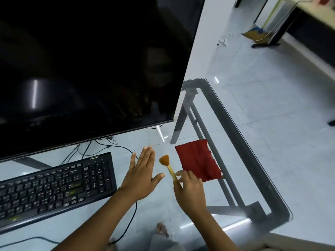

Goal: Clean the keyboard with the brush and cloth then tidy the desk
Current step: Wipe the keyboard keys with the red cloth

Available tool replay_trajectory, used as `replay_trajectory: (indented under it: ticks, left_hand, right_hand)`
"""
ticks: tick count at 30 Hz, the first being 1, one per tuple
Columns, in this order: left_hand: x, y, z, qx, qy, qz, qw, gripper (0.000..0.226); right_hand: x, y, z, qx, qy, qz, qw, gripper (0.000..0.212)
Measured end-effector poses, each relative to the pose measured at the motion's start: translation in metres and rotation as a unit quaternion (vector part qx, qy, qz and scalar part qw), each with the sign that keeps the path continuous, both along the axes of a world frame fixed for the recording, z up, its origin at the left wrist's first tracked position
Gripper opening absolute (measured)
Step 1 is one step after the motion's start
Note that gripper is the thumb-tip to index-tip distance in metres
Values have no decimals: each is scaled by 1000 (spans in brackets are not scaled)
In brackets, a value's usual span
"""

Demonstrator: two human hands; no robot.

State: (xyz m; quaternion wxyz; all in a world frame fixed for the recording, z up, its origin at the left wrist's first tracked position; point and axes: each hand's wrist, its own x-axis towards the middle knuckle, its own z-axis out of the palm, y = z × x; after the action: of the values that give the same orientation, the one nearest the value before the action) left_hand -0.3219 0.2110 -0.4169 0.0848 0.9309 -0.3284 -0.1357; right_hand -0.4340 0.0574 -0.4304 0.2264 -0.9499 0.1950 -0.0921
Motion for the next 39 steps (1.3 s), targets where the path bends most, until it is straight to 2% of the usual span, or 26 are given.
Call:
replay_trajectory:
  ticks: [3,7,9,10,12,14,15,16,18,21,23,27,30,31,32,34,35,37,39]
  left_hand:
    - [-3,-5,3,-21,-2,10,1000,91]
    - [-3,-5,7,-40,-5,33,999,88]
    - [-3,2,8,-46,-4,45,998,89]
    - [-4,8,9,-42,-6,51,998,90]
    - [-5,25,10,-26,-12,65,997,91]
    - [-5,46,10,-26,-25,81,996,91]
    - [-4,59,10,-33,-27,90,995,92]
    - [-3,74,11,-38,-26,101,994,92]
    - [-1,102,15,-28,-21,121,992,97]
    - [3,153,23,-20,-9,141,990,110]
    - [7,184,28,-20,9,146,989,117]
    - [20,248,32,-6,37,155,987,131]
    - [29,282,27,15,53,153,987,139]
    - [30,290,25,22,58,148,987,139]
    - [31,297,22,27,62,141,988,138]
    - [31,307,18,28,65,130,989,128]
    - [32,312,17,19,62,127,990,124]
    - [35,316,15,11,52,124,991,123]
    - [37,318,14,17,52,118,992,122]
  right_hand:
    - [21,-31,8,-42,-31,-8,999,23]
    - [49,-64,7,-120,78,-49,989,41]
    - [53,-70,-1,-119,103,-33,987,37]
    - [54,-72,-3,-83,102,-27,991,32]
    - [59,-73,8,87,88,-65,990,19]
    - [64,-68,27,258,67,-144,953,4]
    - [66,-63,35,309,56,-173,933,13]
    - [70,-52,47,344,36,-193,918,18]
    - [73,-25,70,357,-14,-183,916,19]
    - [78,42,99,443,-57,-110,888,27]
    - [83,88,98,458,-67,-68,884,32]
    - [100,169,84,404,-33,18,914,32]
    - [106,210,62,229,3,73,971,32]
    - [105,220,48,157,-16,109,981,34]
    - [102,231,32,39,-32,170,984,36]
    - [98,244,11,-131,-39,269,953,34]
    - [103,242,7,-177,-29,285,942,41]
    - [119,230,11,-183,-18,211,960,44]
    - [128,225,23,-121,9,49,991,40]
